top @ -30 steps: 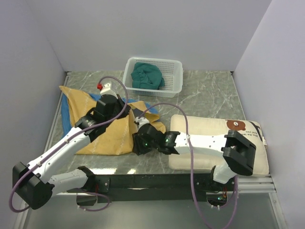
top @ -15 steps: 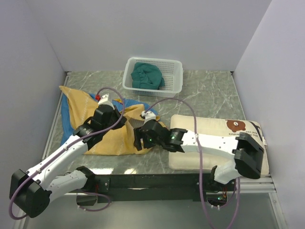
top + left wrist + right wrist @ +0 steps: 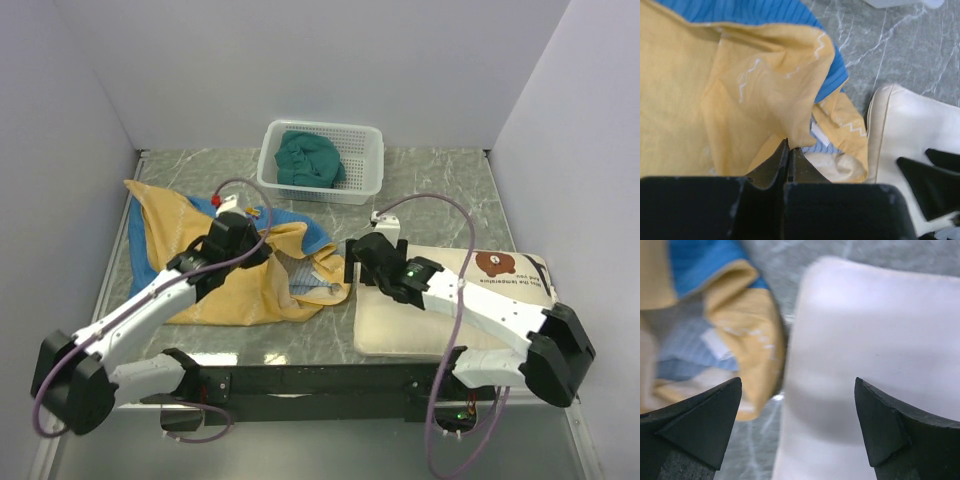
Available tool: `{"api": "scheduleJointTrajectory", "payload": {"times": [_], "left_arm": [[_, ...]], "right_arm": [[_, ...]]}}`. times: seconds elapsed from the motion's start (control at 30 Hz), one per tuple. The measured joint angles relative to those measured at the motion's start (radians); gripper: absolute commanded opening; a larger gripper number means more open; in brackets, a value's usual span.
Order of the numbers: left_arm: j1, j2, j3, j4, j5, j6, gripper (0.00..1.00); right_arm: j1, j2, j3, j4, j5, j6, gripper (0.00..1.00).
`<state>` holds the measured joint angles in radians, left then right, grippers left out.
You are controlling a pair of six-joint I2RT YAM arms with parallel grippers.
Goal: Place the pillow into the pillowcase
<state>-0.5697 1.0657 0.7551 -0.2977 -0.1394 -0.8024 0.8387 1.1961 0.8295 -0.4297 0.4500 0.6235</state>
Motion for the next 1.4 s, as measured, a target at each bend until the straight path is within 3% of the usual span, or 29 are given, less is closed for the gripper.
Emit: {"api": "scheduleJointTrajectory", "payload": {"times": [0.2, 0.27, 0.3, 0.33, 0.37, 0.4, 0.6, 0.9, 1.13, 1.4], "left_arm": [[0.0, 0.16, 0.15, 0.015, 0.013, 0.014, 0.01], [0.0, 0.174, 0.171, 0.019, 0.015, 0.022, 0.01], [0.0, 0.177, 0.179, 0.018, 0.015, 0.024, 0.01], [0.0, 0.177, 0.185, 0.019, 0.016, 0.027, 0.01], [0.0, 0.177, 0.19, 0.018, 0.016, 0.031, 0.01], [0.0, 0.177, 0.195, 0.019, 0.016, 0.032, 0.01], [0.0, 0.172, 0.196, 0.016, 0.031, 0.039, 0.01], [0.0, 0.154, 0.196, 0.011, 0.048, 0.043, 0.01], [0.0, 0.154, 0.196, 0.008, 0.057, 0.043, 0.01], [0.0, 0.151, 0.199, 0.001, 0.065, 0.055, 0.01]], "right_arm": [[-0.051, 0.171, -0.007, -0.013, 0.002, -0.027, 1.0], [-0.053, 0.239, 0.013, -0.011, 0.005, -0.049, 0.92], [-0.054, 0.267, 0.023, -0.01, 0.008, -0.06, 0.78], [-0.054, 0.287, 0.027, -0.008, 0.011, -0.071, 0.34], [-0.057, 0.307, 0.029, -0.005, 0.017, -0.084, 0.12], [-0.061, 0.32, 0.028, -0.01, 0.031, -0.096, 0.0], [-0.09, 0.261, 0.028, -0.018, 0.035, -0.098, 0.0], [-0.034, -0.099, 0.112, -0.123, -0.12, -0.147, 0.0], [0.17, -0.01, 0.167, -0.07, -0.252, -0.15, 0.0], [0.222, 0.099, 0.145, -0.063, -0.301, -0.146, 0.0]]}}
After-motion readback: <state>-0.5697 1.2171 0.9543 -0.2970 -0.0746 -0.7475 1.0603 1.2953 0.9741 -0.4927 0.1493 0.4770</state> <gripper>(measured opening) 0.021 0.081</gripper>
